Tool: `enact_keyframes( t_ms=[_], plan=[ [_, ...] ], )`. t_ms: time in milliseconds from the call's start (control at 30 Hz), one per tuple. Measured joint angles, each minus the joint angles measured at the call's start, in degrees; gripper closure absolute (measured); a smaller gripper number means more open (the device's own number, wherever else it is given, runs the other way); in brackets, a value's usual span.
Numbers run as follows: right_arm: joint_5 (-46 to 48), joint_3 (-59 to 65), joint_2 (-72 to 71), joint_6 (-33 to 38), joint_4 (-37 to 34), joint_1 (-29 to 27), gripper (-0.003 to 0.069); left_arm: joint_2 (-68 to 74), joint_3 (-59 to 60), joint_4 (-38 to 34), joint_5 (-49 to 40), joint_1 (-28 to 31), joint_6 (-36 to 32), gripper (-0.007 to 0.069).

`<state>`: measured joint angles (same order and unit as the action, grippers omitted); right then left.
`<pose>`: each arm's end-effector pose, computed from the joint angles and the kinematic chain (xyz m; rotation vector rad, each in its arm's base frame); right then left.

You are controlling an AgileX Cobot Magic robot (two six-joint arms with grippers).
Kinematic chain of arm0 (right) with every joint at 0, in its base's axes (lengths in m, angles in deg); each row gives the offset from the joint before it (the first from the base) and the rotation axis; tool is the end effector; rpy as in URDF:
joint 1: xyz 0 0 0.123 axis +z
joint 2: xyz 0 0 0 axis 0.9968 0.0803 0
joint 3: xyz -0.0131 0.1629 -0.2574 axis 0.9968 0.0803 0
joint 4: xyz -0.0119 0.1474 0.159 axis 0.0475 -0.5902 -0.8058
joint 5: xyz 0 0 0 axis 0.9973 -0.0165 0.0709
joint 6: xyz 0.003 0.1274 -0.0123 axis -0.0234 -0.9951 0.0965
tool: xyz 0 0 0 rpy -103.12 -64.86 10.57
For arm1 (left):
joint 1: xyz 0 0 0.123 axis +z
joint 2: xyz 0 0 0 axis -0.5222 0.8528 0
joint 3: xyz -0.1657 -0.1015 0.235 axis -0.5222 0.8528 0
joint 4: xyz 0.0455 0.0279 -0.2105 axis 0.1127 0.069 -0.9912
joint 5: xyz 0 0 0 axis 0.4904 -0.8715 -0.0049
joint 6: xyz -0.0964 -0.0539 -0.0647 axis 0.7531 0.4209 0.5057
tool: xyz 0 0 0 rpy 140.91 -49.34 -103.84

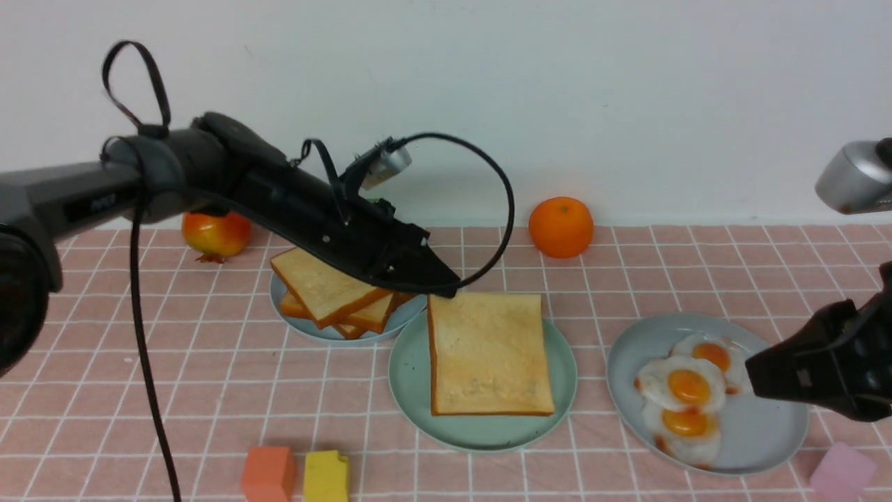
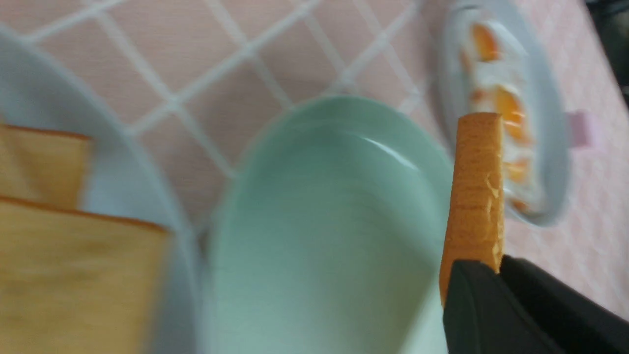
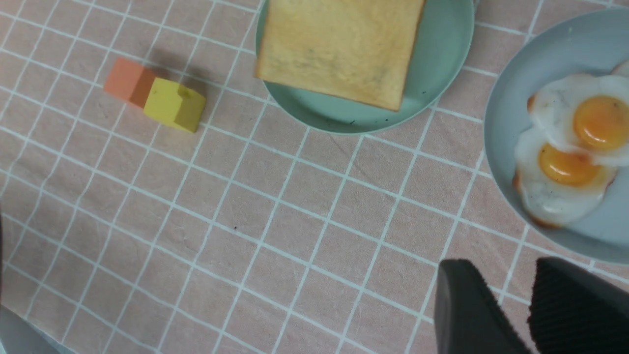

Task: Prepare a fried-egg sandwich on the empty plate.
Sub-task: Use the left arm to put a slice of bread into the empty plate in the middle

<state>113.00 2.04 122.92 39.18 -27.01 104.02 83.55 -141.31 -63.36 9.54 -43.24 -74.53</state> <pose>0.1460 0.0866 0.3352 -0.4856 2.4208 0.4994 0.4297 -0.1863 0.1995 0.5772 2.4429 -1.1536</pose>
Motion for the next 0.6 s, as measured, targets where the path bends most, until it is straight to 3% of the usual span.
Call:
enact_keyframes(
  t_ms=[300, 433, 600],
  plan=[
    [-0.1, 0.0, 0.0, 0.0, 0.0, 0.0, 0.0419, 1.4, 0.0, 0.5, 2.7, 0.0, -1.2, 0.057],
    [-1.8, 0.0, 0.0, -4.6, 1.6, 0.0, 0.0417, 1.4, 0.0, 2.2, 2.7, 0.0, -0.9, 0.054],
    [-4.3, 0.0, 2.5, -18.6, 10.5, 0.0, 0.0368, 1.4, -0.3, 2.7, 2.8, 0.0, -0.5, 0.0347]
  ],
)
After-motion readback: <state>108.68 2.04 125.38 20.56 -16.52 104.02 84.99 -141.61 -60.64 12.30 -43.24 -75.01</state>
